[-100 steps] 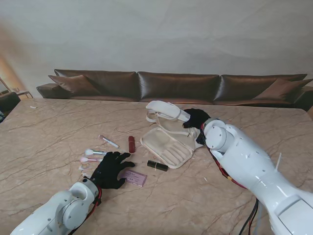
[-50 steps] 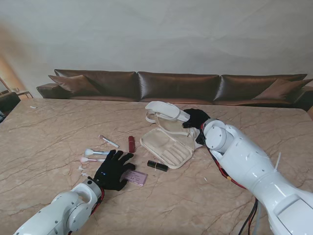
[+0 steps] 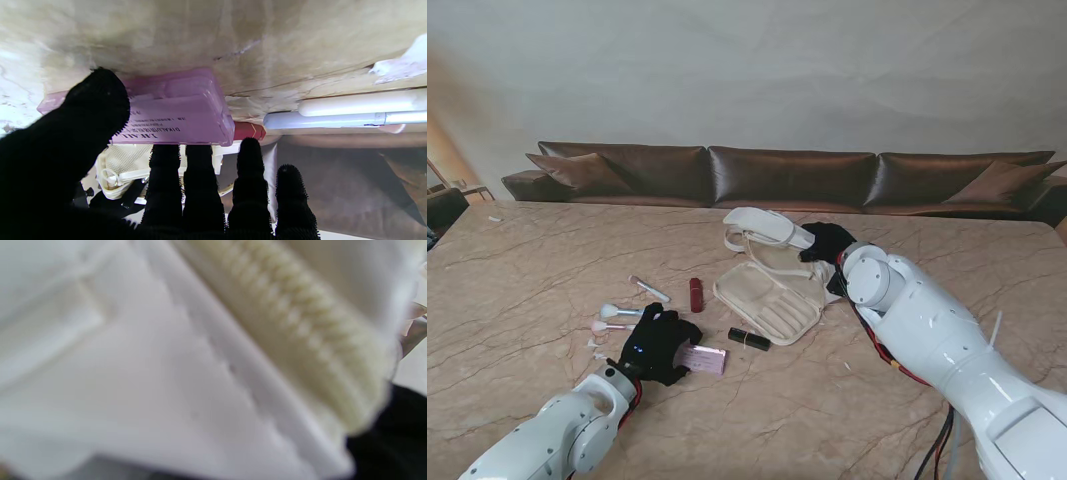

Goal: Pack the cosmetics bag

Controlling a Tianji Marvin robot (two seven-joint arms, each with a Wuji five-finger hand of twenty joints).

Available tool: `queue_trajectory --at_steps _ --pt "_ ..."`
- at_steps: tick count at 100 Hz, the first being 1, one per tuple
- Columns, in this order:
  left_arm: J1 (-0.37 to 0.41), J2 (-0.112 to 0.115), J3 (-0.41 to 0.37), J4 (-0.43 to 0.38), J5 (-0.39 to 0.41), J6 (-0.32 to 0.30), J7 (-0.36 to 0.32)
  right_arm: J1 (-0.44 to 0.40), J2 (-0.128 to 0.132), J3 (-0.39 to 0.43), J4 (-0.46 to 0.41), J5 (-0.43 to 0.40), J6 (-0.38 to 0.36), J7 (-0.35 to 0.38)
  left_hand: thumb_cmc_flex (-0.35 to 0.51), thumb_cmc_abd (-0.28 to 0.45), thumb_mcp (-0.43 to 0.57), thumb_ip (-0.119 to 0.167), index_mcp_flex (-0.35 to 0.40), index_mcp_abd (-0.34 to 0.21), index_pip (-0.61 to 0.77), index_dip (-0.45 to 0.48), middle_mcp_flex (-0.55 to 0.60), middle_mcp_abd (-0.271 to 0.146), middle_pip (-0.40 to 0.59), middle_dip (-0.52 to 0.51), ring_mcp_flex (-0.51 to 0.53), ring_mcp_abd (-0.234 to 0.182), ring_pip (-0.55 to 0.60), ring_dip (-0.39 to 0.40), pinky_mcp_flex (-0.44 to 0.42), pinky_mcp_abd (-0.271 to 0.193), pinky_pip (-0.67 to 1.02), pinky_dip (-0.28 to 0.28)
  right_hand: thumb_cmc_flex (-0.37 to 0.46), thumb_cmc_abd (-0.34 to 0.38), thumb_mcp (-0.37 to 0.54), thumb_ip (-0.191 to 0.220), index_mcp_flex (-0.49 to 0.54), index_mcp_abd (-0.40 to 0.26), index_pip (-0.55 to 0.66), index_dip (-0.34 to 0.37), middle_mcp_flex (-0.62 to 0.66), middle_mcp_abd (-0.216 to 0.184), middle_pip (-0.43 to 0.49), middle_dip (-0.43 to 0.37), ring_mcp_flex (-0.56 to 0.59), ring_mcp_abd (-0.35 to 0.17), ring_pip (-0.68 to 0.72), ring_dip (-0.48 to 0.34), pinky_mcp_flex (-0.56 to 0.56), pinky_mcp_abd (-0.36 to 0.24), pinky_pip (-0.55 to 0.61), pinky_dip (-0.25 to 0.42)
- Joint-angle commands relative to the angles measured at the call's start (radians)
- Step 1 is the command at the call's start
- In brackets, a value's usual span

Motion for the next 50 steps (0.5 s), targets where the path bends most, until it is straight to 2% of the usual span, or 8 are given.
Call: queue_trajectory --at_steps 1,8,11,19,22,24,43,50 --pt "0.010 -0.007 0.011 0.028 -0.009 -0.013 -0.006 -0.007 -0.009 -0.003 -0.012 0.005 0.000 0.006 0.096 -0.002 0.066 0.010 0.237 -0.264 0.364 0.123 0.106 -0.048 0.033 -0.013 0.085 -0.028 0.034 0.002 -0.009 0.007 0.113 -0.010 0.054 0.056 0.067 -0.006 0.039 -0.129 0.078 -0.010 0.041 -0.016 -0.014 -0.003 0.063 -0.034 0.047 0.003 0.003 0.000 0.024 0.016" --pt "0.004 -0.009 0.018 0.040 -0.017 -0.018 0.009 -0.007 -0.009 -0.004 -0.011 0.005 0.001 0.006 0.093 -0.009 0.086 0.011 0.285 -0.287 0.378 0.132 0.222 -0.076 0.066 -0.006 0.186 -0.047 0.067 0.023 0.000 0.004 0.202 -0.005 0.052 0.056 0.069 -0.005 0.040 -0.125 0.078 -0.013 0.041 -0.015 -0.015 -0.005 0.063 -0.033 0.047 0.003 0.003 0.001 0.024 0.017" --pt "0.002 -0.010 0.020 0.044 -0.019 -0.020 0.013 -0.006 -0.009 -0.005 -0.010 0.005 0.001 0.006 0.089 -0.016 0.103 0.011 0.301 -0.299 0.377 0.135 0.282 -0.092 0.050 0.069 0.230 -0.058 0.077 0.044 0.009 0.000 0.241 -0.019 0.050 0.055 0.069 -0.005 0.038 -0.126 0.076 -0.015 0.041 -0.015 -0.015 -0.005 0.064 -0.032 0.047 0.003 0.004 0.001 0.025 0.018" --pt "0.000 -0.014 0.024 0.054 -0.035 -0.024 0.024 -0.005 -0.010 -0.006 -0.009 0.005 0.001 0.005 0.151 -0.065 0.066 -0.014 0.315 -0.307 0.383 0.143 0.488 -0.129 -0.103 0.234 0.323 -0.074 0.104 0.076 0.041 -0.006 0.286 -0.027 0.047 0.054 0.069 -0.005 0.040 -0.125 0.076 -0.017 0.041 -0.015 -0.015 -0.006 0.064 -0.032 0.047 0.002 0.004 0.002 0.025 0.019" --pt "0.001 -0.017 0.023 0.057 -0.044 -0.027 0.027 -0.005 -0.011 -0.006 -0.008 0.006 0.001 0.004 0.165 -0.072 0.065 -0.015 0.317 -0.306 0.388 0.146 0.527 -0.139 -0.110 0.254 0.356 -0.083 0.114 0.080 0.054 -0.004 0.294 -0.025 0.045 0.052 0.069 -0.006 0.040 -0.125 0.076 -0.018 0.041 -0.014 -0.015 -0.006 0.064 -0.032 0.047 0.002 0.005 0.002 0.025 0.019" --pt "0.001 -0.019 0.022 0.060 -0.051 -0.029 0.032 -0.005 -0.011 -0.006 -0.008 0.006 0.002 0.004 0.169 -0.075 0.066 -0.015 0.318 -0.304 0.389 0.147 0.538 -0.138 -0.110 0.257 0.370 -0.073 0.119 0.082 0.059 -0.002 0.298 -0.024 0.044 0.051 0.069 -0.006 0.040 -0.124 0.076 -0.019 0.041 -0.015 -0.015 -0.006 0.064 -0.032 0.047 0.002 0.005 0.002 0.025 0.019" --pt "0.014 -0.037 0.009 0.066 -0.098 -0.027 0.065 -0.007 -0.010 -0.006 -0.010 0.005 0.005 0.004 0.178 -0.126 0.067 -0.037 0.321 -0.297 0.380 0.135 0.627 -0.098 -0.143 0.200 0.522 -0.087 0.144 0.106 0.129 0.018 0.336 -0.004 0.032 0.046 0.072 -0.006 0.038 -0.119 0.069 -0.030 0.040 -0.014 -0.015 -0.007 0.063 -0.031 0.048 0.002 0.005 0.002 0.025 0.021" --pt "0.018 -0.043 0.005 0.067 -0.115 -0.025 0.073 -0.008 -0.009 -0.005 -0.013 0.004 0.007 0.005 0.175 -0.144 0.069 -0.053 0.294 -0.290 0.346 0.101 0.654 -0.095 -0.154 0.161 0.562 -0.093 0.136 0.107 0.145 0.020 0.339 -0.001 0.030 0.042 0.073 -0.006 0.042 -0.121 0.070 -0.033 0.043 -0.014 -0.014 -0.007 0.065 -0.032 0.049 0.002 0.007 0.003 0.026 0.022"
